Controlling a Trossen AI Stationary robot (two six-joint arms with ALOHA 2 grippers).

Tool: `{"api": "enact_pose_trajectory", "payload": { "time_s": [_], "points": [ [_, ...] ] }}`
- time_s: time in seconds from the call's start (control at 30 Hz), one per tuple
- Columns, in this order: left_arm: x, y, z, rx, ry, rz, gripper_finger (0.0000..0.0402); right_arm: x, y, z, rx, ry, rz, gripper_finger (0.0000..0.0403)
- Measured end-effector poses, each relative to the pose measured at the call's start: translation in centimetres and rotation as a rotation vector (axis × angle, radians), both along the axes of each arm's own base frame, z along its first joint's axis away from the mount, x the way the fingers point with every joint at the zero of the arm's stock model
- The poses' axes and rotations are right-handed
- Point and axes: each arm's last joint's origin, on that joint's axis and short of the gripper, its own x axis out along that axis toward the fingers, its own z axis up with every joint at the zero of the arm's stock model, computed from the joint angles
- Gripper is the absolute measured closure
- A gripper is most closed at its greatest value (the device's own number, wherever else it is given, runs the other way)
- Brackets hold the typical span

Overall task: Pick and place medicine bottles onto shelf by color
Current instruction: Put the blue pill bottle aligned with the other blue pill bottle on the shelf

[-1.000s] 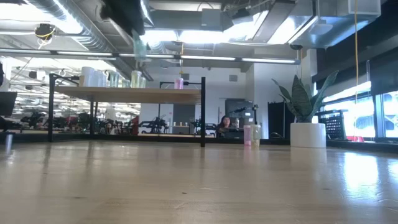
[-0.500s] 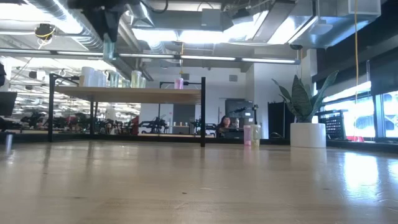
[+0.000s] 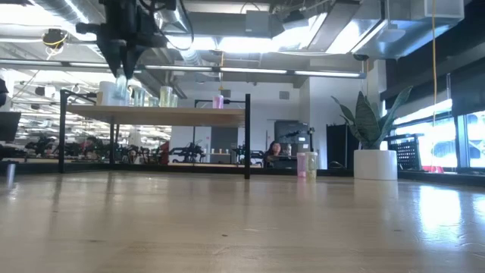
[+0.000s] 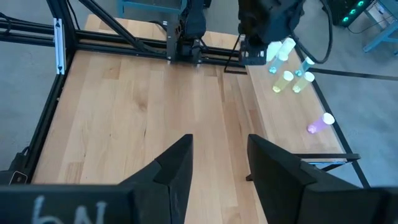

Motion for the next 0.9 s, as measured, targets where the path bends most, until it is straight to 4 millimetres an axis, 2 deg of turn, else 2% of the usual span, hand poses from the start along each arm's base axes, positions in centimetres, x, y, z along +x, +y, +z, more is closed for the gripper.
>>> {"api": "enact_pose_trajectory", "payload": {
  "time_s": [0.23, 0.9],
  "points": [
    [0.6, 1.1, -0.5, 0.021, -0.048, -0.022, 0.0296, 0.0, 0.0, 0.0, 0.003, -0.006, 0.0, 0.0249],
    [0.0, 2.4, -0.5, 0.008, -0.053, 0.041, 0.0296, 0.0, 0.0, 0.1, -0.013, -0.01, -0.013, 0.0249]
  ]
}}
